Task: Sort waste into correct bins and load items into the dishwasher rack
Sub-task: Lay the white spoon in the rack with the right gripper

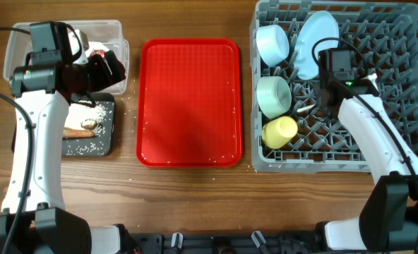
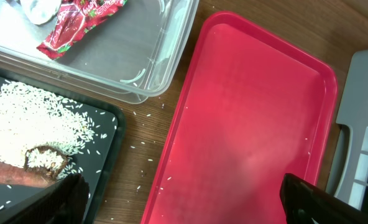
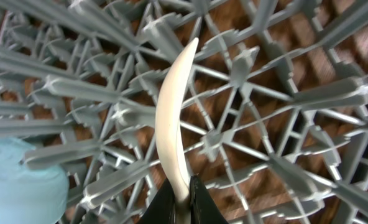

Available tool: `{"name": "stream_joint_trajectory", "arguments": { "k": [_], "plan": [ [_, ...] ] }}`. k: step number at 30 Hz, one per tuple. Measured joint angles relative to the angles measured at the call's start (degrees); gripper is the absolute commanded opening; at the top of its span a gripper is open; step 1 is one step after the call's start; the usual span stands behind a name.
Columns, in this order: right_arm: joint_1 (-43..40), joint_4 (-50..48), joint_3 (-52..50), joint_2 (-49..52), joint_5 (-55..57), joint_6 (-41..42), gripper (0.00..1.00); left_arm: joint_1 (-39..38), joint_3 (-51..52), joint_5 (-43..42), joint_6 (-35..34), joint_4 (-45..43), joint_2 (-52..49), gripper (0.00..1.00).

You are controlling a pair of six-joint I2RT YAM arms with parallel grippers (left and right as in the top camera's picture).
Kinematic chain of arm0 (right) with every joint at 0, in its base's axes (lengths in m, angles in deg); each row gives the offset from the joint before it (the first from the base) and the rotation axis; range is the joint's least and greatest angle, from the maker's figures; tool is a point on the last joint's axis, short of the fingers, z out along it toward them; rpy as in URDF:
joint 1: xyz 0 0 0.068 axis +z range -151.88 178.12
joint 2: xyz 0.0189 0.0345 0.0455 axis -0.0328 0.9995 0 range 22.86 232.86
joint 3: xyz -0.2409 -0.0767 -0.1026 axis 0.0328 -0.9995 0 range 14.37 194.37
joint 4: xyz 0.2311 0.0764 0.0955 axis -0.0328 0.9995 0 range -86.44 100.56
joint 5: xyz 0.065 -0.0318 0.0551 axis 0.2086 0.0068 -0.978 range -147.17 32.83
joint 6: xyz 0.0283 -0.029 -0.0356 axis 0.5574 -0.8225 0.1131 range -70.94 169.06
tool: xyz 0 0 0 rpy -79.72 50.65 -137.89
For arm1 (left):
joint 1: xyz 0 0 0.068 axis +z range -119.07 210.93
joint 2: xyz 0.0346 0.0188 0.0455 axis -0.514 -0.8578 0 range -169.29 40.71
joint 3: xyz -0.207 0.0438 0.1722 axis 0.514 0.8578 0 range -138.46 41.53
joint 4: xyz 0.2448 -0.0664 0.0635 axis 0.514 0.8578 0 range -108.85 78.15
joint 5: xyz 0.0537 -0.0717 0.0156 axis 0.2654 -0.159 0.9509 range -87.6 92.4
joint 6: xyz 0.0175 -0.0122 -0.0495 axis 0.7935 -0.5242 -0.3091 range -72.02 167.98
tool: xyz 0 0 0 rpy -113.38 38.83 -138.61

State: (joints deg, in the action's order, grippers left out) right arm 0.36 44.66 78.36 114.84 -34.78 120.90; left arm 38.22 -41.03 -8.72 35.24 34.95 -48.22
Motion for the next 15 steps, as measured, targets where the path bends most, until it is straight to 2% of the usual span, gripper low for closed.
{"name": "stream_joint_trajectory", "arguments": {
  "k": [1,2,3,4,6,8,10,11,15],
  "plan": [
    [-0.9,0.6,0.0,0.0,0.2,0.0,0.07,0.0,0.0,0.0,0.0,0.0,0.0,1.0],
    [-1.3,1.0,0.0,0.0,0.2,0.1,0.19,0.0,0.0,0.0,0.0,0.0,0.0,1.0],
    [-1.7,1.4,0.0,0.0,0.3,0.1,0.57,0.0,0.0,0.0,0.0,0.0,0.0,1.0],
    [-1.8,1.7,0.0,0.0,0.5,0.1,0.82,0.0,0.0,0.0,0.0,0.0,0.0,1.0],
    [-1.8,1.6,0.0,0.0,0.6,-0.7,0.9,0.0,0.0,0.0,0.0,0.0,0.0,1.0],
    [-1.8,0.9,0.0,0.0,0.3,-5.2,0.91,0.0,0.0,0.0,0.0,0.0,0.0,1.0],
    [-1.8,2.1,0.0,-0.7,-0.2,-8.9,0.99,0.0,0.0,0.0,0.0,0.0,0.0,1.0],
    [-1.8,3.0,0.0,-2.1,-0.7,-11.4,1.0,0.0,0.0,0.0,0.0,0.0,0.0,1.0],
    [-1.7,3.9,3.9,-18.6,-12.2,-38.6,1.0,0.0,0.0,0.0,0.0,0.0,0.0,1.0]
  ]
}}
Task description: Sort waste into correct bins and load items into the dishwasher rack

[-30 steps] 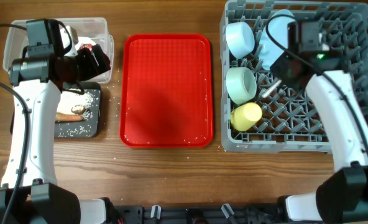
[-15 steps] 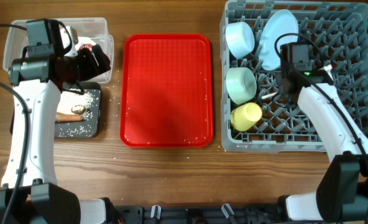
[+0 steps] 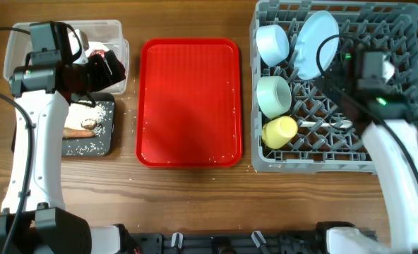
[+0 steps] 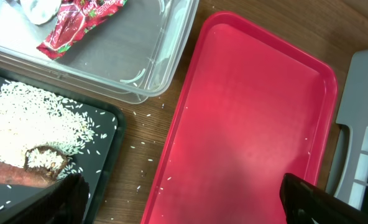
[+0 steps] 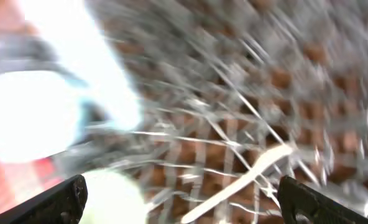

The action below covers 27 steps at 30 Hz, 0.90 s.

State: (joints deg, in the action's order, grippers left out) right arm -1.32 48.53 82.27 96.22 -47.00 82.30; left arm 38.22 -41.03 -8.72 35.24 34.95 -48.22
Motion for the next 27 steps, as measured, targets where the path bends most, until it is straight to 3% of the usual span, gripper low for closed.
{"name": "stream_joint_trajectory", "arguments": {
  "k": [2,4,9,13,15,18,20,21,23,25,27],
  "plan": [
    [0.0,1.0,1.7,-8.4,-7.7,-14.8,1.0,0.0,0.0,0.0,0.0,0.0,0.0,1.0],
    [0.1,2.1,3.0,-22.8,-15.5,-22.0,1.0,0.0,0.0,0.0,0.0,0.0,0.0,1.0],
    [0.1,11.5,3.3,-40.7,-17.9,-27.7,1.0,0.0,0.0,0.0,0.0,0.0,0.0,1.0],
    [0.1,12.1,1.7,-44.9,-17.6,-32.0,1.0,0.0,0.0,0.0,0.0,0.0,0.0,1.0],
    [0.1,2.4,-9.5,-48.1,-17.4,-35.6,1.0,0.0,0.0,0.0,0.0,0.0,0.0,1.0],
    [0.1,-37.7,-43.5,-61.6,-17.4,-36.9,1.0,0.0,0.0,0.2,0.0,-0.1,0.0,1.0],
    [0.1,-49.1,-55.4,-66.4,-17.4,-37.2,1.0,0.0,0.0,0.2,0.0,0.0,-0.1,1.0],
    [0.1,-60.1,-62.6,-67.4,-17.7,-37.3,1.0,0.0,0.0,0.2,0.0,0.0,-0.1,1.0],
    [0.1,-60.8,-67.2,-70.0,-18.3,-37.3,1.0,0.0,0.0,0.2,0.0,-0.1,-0.1,1.0],
    [0.1,-48.0,-67.3,-72.3,-18.9,-37.4,1.0,0.0,0.0,0.2,0.0,0.0,-0.1,1.0],
    [0.1,-45.4,-67.5,-72.4,-18.9,-37.4,1.0,0.0,0.0,0.2,0.0,0.0,-0.1,1.0]
  ]
}}
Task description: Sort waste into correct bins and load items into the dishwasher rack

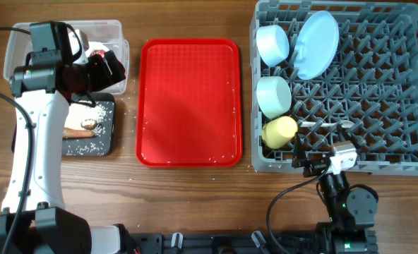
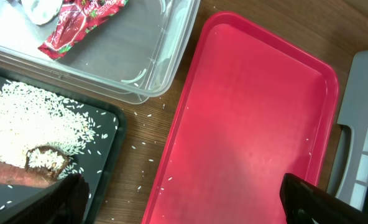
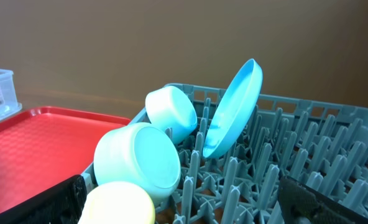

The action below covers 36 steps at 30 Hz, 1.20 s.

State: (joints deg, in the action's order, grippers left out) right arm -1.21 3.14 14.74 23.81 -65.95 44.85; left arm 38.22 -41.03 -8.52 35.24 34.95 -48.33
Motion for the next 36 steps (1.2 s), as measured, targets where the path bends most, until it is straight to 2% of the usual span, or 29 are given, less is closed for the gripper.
{"name": "stream_joint_trajectory", "arguments": {
  "k": [8,9,10,11,13,14,16,17,18,19,22,24,26,28,36],
  "plan": [
    [0.0,0.0,0.0,0.2,0.0,0.0,1.0,0.0,0.2,0.0,0.0,0.0,0.5,1.0],
    [0.0,0.0,0.0,0.2,0.0,0.0,1.0,-0.3,0.5,0.2,0.0,0.0,1.6,1.0],
    [0.0,0.0,0.0,0.3,0.0,0.0,1.0,-1.8,2.4,1.5,0.5,0.5,6.9,1.0],
    [0.0,0.1,0.0,0.4,0.0,0.0,1.0,-3.7,6.1,2.4,1.4,-4.1,13.7,1.0],
    [0.0,-0.2,0.0,0.6,0.0,0.0,1.0,-5.2,21.0,2.1,2.2,-24.2,27.8,1.0],
    [0.0,0.0,0.0,0.7,0.0,0.0,1.0,-5.2,31.7,1.4,2.4,-35.6,35.6,1.0],
    [0.0,0.0,0.0,0.7,0.0,0.0,1.0,-5.2,46.9,0.9,2.6,-51.7,45.9,1.0],
    [0.0,0.0,0.0,0.7,0.0,0.0,1.0,-5.2,56.4,0.6,2.6,-53.9,55.4,1.0],
    [0.0,-0.2,0.0,0.9,0.0,0.0,1.0,-5.2,60.0,0.6,2.7,-56.2,58.8,1.0],
    [0.0,0.0,0.0,0.8,0.0,0.0,1.0,-4.9,66.5,0.6,2.8,-56.7,66.5,1.0],
    [0.0,0.0,0.0,0.9,0.0,0.0,1.0,-4.1,76.3,0.6,2.9,-57.0,78.7,1.0],
    [0.0,0.0,0.0,0.9,0.0,0.0,1.0,-4.0,79.9,0.8,2.9,-57.0,83.0,1.0],
    [0.0,0.0,0.0,0.9,0.0,0.0,1.0,-3.9,81.4,0.8,2.9,-53.0,86.7,1.0],
    [0.0,0.0,0.0,0.9,0.0,0.0,1.0,-3.9,81.9,0.9,2.9,-50.4,88.0,1.0],
    [0.0,0.0,0.0,0.9,0.0,0.0,1.0,-3.9,81.9,1.0,2.9,-50.4,88.0,1.0]
  ]
}}
